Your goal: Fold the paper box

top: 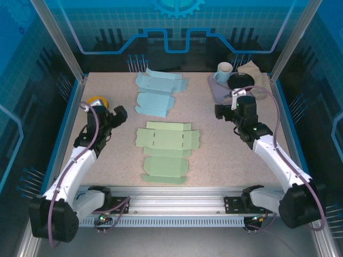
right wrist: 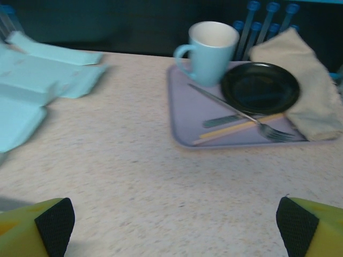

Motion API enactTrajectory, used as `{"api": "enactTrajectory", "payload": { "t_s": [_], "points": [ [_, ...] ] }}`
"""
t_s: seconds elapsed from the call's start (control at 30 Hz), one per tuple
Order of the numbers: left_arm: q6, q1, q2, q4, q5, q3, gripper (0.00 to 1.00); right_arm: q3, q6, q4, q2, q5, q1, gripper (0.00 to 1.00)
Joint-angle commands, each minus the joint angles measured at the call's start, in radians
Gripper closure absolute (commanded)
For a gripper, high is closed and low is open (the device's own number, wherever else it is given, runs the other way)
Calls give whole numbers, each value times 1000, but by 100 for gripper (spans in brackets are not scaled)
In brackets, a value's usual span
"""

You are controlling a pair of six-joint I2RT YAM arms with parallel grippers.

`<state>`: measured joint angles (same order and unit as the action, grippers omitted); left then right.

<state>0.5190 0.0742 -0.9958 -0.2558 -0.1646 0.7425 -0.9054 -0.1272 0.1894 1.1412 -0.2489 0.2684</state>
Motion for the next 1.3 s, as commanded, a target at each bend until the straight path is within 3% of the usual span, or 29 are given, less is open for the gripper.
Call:
{"api": "enactTrajectory", "payload": {
  "t_s": [0.0,0.07,0.17,0.33,0.47,0.83,1.27],
  "points": [
    [91,1,69,-246,296,-51,1,-50,93,181,-16,221,55,0],
    [71,1,138,-321,348,-52,1,-67,230,168,12,384,89,0],
    [41,0,244,-450,319,-12,1,-129,410,197,99,528,127,0],
    [-49,-1,355,-608,255,104,1,-370,584,376,359,572,145,3],
    [-153,-1,413,-640,215,135,1,-594,702,574,585,617,146,17],
    [-161,1,473,-599,239,79,1,-1080,817,928,1063,654,169,32],
    [-144,13,440,-588,253,64,1,-1303,821,1028,1332,706,211,32]
  ]
}}
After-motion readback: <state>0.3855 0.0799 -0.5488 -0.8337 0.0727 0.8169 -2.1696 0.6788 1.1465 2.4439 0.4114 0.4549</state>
